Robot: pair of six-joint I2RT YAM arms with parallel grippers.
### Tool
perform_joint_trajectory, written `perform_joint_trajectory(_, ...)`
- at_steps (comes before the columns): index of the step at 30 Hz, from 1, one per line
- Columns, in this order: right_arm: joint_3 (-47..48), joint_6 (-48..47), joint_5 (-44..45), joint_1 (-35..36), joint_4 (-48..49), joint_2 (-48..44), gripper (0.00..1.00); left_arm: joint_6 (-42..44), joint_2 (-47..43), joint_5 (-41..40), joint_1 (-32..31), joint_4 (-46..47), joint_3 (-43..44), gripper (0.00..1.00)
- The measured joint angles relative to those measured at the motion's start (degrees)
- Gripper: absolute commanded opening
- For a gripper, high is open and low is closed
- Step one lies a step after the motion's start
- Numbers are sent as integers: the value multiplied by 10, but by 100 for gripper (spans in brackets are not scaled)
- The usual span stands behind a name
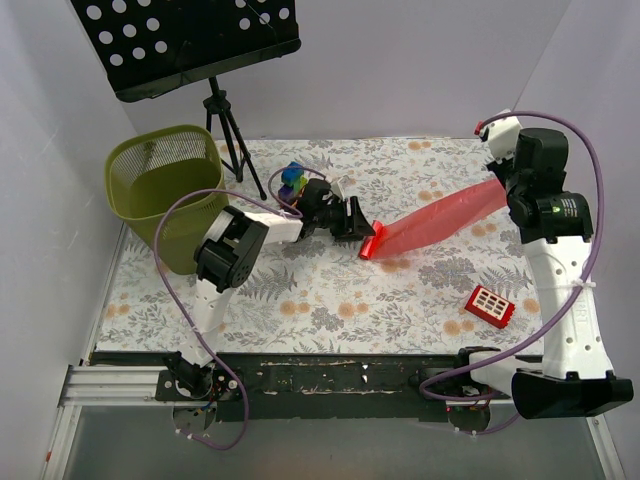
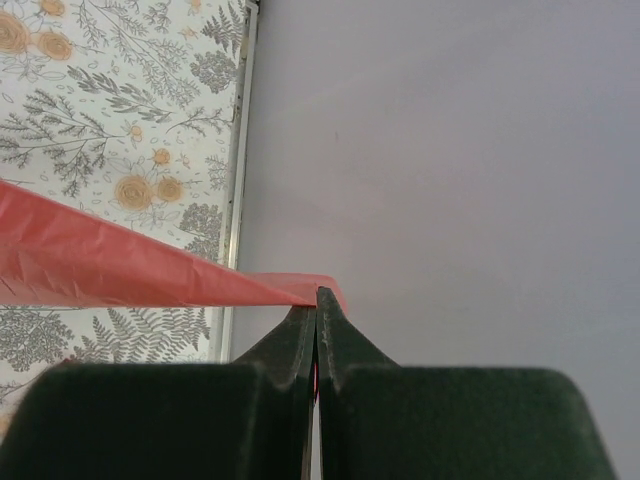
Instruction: Put the trash bags into the trash bin
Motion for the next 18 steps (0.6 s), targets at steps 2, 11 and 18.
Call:
perform_joint_trajectory(2, 0, 0, 0, -1, -2, -4, 1, 3, 4, -10, -5, -4, 8, 49)
perform_joint_trajectory(11, -5, 5, -5, 0, -4, -6, 1, 34, 14, -105, -39, -46, 42, 13)
perform_joint_trajectory(18, -37, 10, -59, 0, -2, -6, 1, 34, -19, -165, -46, -51, -3, 0)
